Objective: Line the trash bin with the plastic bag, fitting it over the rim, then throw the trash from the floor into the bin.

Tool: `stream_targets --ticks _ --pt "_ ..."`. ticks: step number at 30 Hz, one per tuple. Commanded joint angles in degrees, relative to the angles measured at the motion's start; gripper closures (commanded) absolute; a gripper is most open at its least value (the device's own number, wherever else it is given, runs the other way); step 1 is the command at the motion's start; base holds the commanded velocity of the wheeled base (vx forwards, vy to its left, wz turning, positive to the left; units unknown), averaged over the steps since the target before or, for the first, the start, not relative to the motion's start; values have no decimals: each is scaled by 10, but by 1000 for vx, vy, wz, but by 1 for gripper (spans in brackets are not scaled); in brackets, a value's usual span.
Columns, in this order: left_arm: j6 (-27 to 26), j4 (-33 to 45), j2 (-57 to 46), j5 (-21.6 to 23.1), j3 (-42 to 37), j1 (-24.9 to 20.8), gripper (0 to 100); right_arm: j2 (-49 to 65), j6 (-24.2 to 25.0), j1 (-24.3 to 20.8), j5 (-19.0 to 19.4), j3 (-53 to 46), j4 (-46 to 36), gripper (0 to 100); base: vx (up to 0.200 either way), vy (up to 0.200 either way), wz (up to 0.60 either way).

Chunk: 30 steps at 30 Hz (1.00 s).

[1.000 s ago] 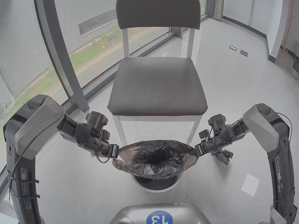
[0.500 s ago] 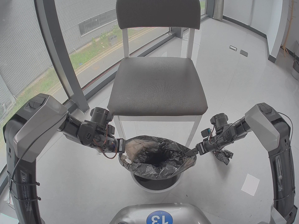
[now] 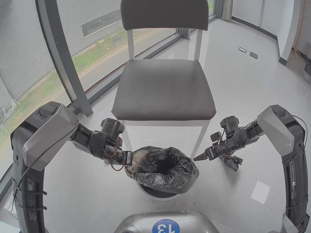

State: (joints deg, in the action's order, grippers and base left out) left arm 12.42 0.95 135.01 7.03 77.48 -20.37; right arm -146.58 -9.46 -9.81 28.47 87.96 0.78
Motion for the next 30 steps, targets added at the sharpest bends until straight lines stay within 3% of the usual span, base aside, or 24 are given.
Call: stream_targets --ticks 1,7,22,23,30 --pt "-35 20 -38 3 -51 33 100 10 -3 -4 0 -2 0 0 0 0 0" --pt "-59 18 -63 10 -108 60 100 12 -3 -10 0 0 0 0 0 0 0" --pt "-60 -47 -69 11 -170 57 100 13 -3 -16 0 0 1 0 0 0 0" --pt "-60 -54 -69 12 -176 56 0 14 -3 -17 0 -1 1 0 0 0 0" --pt "-61 -83 -75 23 -200 54 0 31 -2 -29 0 -5 1 0 0 0 0"
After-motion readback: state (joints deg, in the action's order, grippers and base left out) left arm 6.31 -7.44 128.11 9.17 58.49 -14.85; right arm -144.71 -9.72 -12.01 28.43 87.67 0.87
